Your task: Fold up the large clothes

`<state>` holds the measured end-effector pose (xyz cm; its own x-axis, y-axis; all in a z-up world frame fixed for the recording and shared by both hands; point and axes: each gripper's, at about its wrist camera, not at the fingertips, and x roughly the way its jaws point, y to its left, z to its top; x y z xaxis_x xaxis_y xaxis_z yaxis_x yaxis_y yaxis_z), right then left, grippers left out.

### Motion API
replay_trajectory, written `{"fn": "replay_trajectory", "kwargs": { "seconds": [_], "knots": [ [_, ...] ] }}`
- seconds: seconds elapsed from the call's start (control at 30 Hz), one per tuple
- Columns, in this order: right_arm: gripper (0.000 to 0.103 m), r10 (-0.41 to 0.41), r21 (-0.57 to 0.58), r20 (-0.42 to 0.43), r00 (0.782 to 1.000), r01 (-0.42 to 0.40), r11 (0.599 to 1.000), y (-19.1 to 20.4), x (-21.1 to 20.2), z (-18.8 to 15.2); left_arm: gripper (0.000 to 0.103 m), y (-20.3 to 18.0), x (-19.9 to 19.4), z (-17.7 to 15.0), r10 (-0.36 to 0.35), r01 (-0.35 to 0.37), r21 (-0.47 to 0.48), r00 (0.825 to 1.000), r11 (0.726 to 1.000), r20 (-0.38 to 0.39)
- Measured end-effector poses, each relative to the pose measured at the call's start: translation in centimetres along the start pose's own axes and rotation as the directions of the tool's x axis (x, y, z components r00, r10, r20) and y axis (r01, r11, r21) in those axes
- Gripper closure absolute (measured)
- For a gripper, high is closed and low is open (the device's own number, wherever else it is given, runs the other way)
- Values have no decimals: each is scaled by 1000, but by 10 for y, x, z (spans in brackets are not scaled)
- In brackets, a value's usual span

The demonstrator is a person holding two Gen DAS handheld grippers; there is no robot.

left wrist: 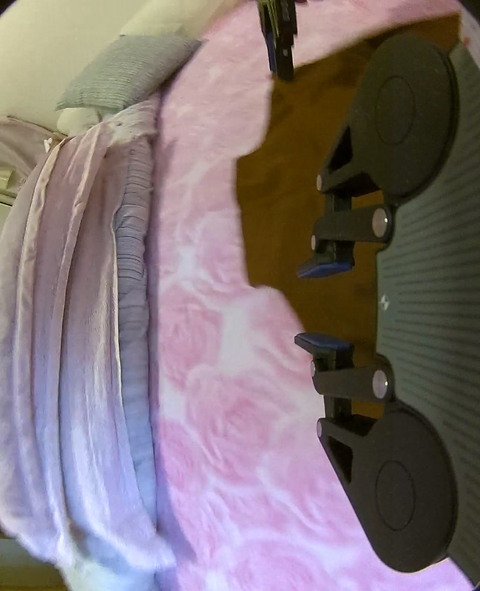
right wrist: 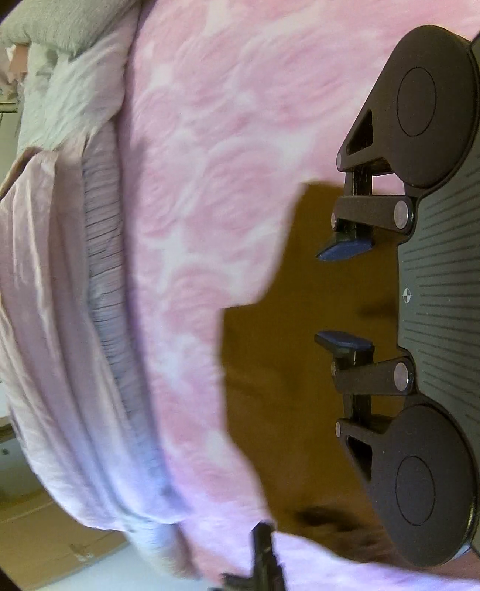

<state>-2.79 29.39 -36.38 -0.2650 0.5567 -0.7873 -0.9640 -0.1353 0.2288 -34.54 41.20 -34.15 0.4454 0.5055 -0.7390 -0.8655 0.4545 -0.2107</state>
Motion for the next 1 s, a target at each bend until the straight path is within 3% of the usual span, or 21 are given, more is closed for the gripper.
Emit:
{"fn": "replay_trajectory", "kwargs": {
  "seconds": [0.13,0.27,0.37,0.4,0.43,0.57,0.7,0.77,0.83,0.9,0.93,1.0],
  "knots": [
    [64,81,49,-27,996,-80,996,-5,54,46,72,7,61,31,-84,71,-124,991,990,-100],
    [64,157,146,-82,984,-144,979,-14,100,67,71,22,110,40,-154,94,-282,967,955,-202],
    [65,187,188,-97,978,-166,968,-19,119,69,70,25,117,41,-204,136,-317,960,939,-193],
    [79,187,189,-84,979,-169,967,-21,121,69,77,22,120,43,-209,146,-298,959,943,-191],
    [97,186,182,-69,980,-171,968,-21,123,71,95,20,122,43,-216,158,-281,958,947,-188],
    [98,168,104,10,986,-168,980,-15,110,65,98,8,117,43,-196,172,-157,968,973,-156],
    [98,162,-33,176,971,-158,987,3,52,40,98,-12,56,21,-218,218,-4,975,976,33],
    [98,171,-112,226,959,-149,982,16,14,15,98,-31,18,-7,-210,199,125,974,972,80],
    [98,176,-199,193,965,-137,970,30,-11,-12,97,-49,-7,-39,-196,179,232,979,956,52],
    [95,136,-258,57,989,-117,959,42,-17,-41,92,-60,-18,-69,-167,169,280,985,945,-32],
    [86,88,-266,-33,996,-93,959,46,-15,-52,91,-62,-22,-80,-157,169,276,985,946,-66],
    [73,-5,-255,-129,992,-28,967,51,-15,-65,91,-53,-30,-90,-161,176,197,983,964,-91]
  ]
}}
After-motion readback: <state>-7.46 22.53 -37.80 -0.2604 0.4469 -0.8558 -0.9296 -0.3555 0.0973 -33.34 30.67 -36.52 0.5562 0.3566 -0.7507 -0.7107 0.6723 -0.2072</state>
